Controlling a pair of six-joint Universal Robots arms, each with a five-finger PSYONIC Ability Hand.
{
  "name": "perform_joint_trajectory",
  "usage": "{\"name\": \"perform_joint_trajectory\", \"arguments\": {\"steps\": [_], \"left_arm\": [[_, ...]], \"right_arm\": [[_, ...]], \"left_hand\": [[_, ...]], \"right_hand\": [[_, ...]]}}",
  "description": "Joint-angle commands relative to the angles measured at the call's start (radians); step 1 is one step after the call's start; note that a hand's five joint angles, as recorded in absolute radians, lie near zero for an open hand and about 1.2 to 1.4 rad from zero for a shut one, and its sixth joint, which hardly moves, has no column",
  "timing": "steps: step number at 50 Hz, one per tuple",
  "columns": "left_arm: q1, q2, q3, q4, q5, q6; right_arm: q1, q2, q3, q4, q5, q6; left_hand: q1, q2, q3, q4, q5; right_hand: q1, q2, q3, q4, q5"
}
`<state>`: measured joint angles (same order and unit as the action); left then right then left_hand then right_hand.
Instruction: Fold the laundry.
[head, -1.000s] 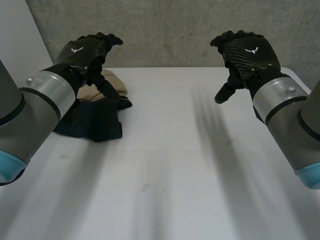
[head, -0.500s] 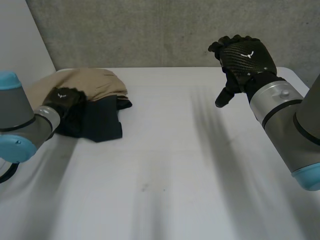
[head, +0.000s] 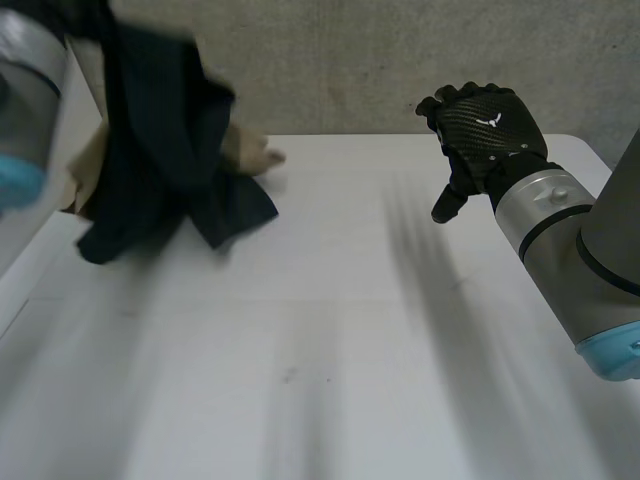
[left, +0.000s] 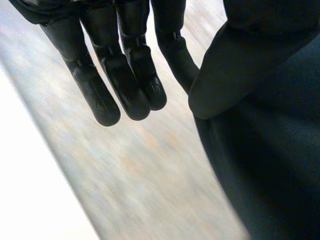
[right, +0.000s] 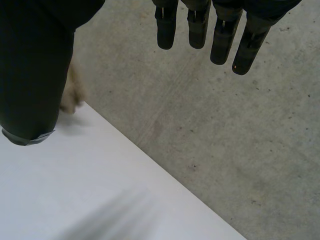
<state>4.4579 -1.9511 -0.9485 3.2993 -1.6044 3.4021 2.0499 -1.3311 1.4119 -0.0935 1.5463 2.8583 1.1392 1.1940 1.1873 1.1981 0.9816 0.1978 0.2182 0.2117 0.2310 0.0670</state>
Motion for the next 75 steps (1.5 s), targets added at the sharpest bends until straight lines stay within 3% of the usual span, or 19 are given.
{"name": "perform_joint_trajectory", "arguments": {"steps": [1, 7, 15, 19, 24, 26, 27, 28, 29, 31, 34, 43, 49, 53, 59, 66, 70, 73, 75], "left_arm": [[-0.017, 0.023, 0.209, -0.039, -0.063, 0.006], [-0.095, 0.006, 0.208, -0.118, -0.051, -0.003], [-0.311, -0.077, 0.123, -0.165, -0.016, -0.033], [-0.406, -0.132, 0.126, -0.176, 0.006, -0.125], [-0.466, -0.166, 0.139, -0.176, 0.049, -0.228], [-0.466, -0.172, 0.139, -0.175, 0.060, -0.241], [-0.465, -0.178, 0.137, -0.175, 0.069, -0.250], [-0.465, -0.180, 0.137, -0.175, 0.070, -0.250], [-0.465, -0.183, 0.136, -0.179, 0.070, -0.245], [-0.465, -0.187, 0.126, -0.190, 0.069, -0.236], [-0.456, -0.187, 0.111, -0.210, 0.067, -0.228], [-0.319, -0.120, -0.051, -0.331, 0.069, -0.205], [-0.238, -0.068, -0.183, -0.333, 0.067, -0.141], [-0.195, -0.063, -0.237, -0.325, 0.067, -0.040], [-0.146, -0.091, -0.250, -0.320, 0.067, 0.037], [-0.118, -0.203, -0.211, -0.314, 0.061, 0.057], [-0.112, -0.213, -0.200, -0.313, 0.063, 0.059], [-0.112, -0.218, -0.182, -0.314, 0.063, 0.059], [-0.111, -0.233, -0.164, -0.314, 0.060, 0.059]], "right_arm": [[0.004, -0.005, 0.001, 0.000, 0.000, 0.001], [-0.002, -0.008, -0.005, 0.000, 0.004, 0.001], [-0.010, -0.013, -0.016, -0.003, 0.018, 0.006], [-0.046, -0.019, -0.017, -0.003, 0.038, 0.009], [-0.070, -0.026, -0.019, -0.006, 0.073, 0.013], [-0.071, -0.028, -0.021, -0.008, 0.086, 0.012], [-0.071, -0.028, -0.021, -0.008, 0.087, 0.010], [-0.071, -0.028, -0.022, -0.008, 0.087, 0.010], [-0.073, -0.028, -0.022, -0.008, 0.089, 0.010], [-0.073, -0.028, -0.024, -0.008, 0.089, 0.009], [-0.073, -0.028, -0.027, -0.008, 0.083, 0.009], [-0.054, -0.025, -0.030, 0.006, 0.031, -0.019], [-0.044, -0.017, -0.011, 0.090, -0.121, -0.134], [0.027, 0.006, -0.010, 0.153, -0.204, -0.148], [0.125, 0.099, -0.004, 0.170, -0.236, -0.152], [0.197, 0.251, -0.004, 0.013, -0.232, -0.148], [0.216, 0.354, -0.022, -0.067, -0.197, -0.152], [0.217, 0.415, -0.039, -0.095, -0.148, -0.160], [0.217, 0.460, -0.068, -0.098, -0.094, -0.169]], "left_hand": [[0.257, 0.202, 0.209, 0.198, 0.240], [0.257, 0.202, 0.209, 0.198, 0.240], [0.257, 0.202, 0.209, 0.198, 0.240], [0.257, 0.202, 0.209, 0.198, 0.240], [0.257, 0.202, 0.209, 0.198, 0.240], [0.257, 0.202, 0.209, 0.198, 0.240], [0.156, 0.101, 0.108, 0.097, 0.139], [-0.063, -0.118, -0.111, -0.122, -0.080], [-0.417, -0.472, -0.465, -0.476, -0.434], [-0.824, -0.879, -0.872, -0.883, -0.841], [-0.949, -1.004, -0.997, -1.008, -0.966], [-0.955, -1.010, -1.003, -1.014, -0.972], [-0.943, -0.998, -0.991, -1.002, -0.960], [-0.940, -0.995, -0.988, -0.999, -0.957], [-0.937, -0.992, -0.986, -0.996, -0.954], [-0.879, -0.934, -0.927, -0.938, -0.896], [-0.671, -0.726, -0.719, -0.730, -0.688], [-0.395, -0.450, -0.443, -0.454, -0.412], [-0.103, -0.158, -0.151, -0.162, -0.120]], "right_hand": [[-0.023, -0.044, -0.037, -0.056, -0.067], [-0.023, -0.044, -0.037, -0.056, -0.067], [-0.023, -0.044, -0.037, -0.056, -0.067], [-0.023, -0.044, -0.037, -0.056, -0.067], [-0.023, -0.044, -0.037, -0.056, -0.067], [-0.023, -0.044, -0.037, -0.056, -0.067], [-0.023, -0.044, -0.037, -0.056, -0.067], [-0.023, -0.044, -0.037, -0.056, -0.067], [-0.023, -0.044, -0.037, -0.056, -0.067], [-0.023, -0.044, -0.037, -0.056, -0.067], [-0.023, -0.044, -0.037, -0.056, -0.067], [-0.023, -0.044, -0.037, -0.056, -0.067], [-0.023, -0.044, -0.037, -0.056, -0.067], [-0.023, -0.044, -0.037, -0.056, -0.067], [-0.023, -0.044, -0.037, -0.056, -0.067], [-0.023, -0.044, -0.037, -0.056, -0.067], [-0.023, -0.044, -0.037, -0.056, -0.067], [-0.023, -0.044, -0.037, -0.056, -0.067], [0.276, 0.256, 0.262, 0.243, 0.232]]}}
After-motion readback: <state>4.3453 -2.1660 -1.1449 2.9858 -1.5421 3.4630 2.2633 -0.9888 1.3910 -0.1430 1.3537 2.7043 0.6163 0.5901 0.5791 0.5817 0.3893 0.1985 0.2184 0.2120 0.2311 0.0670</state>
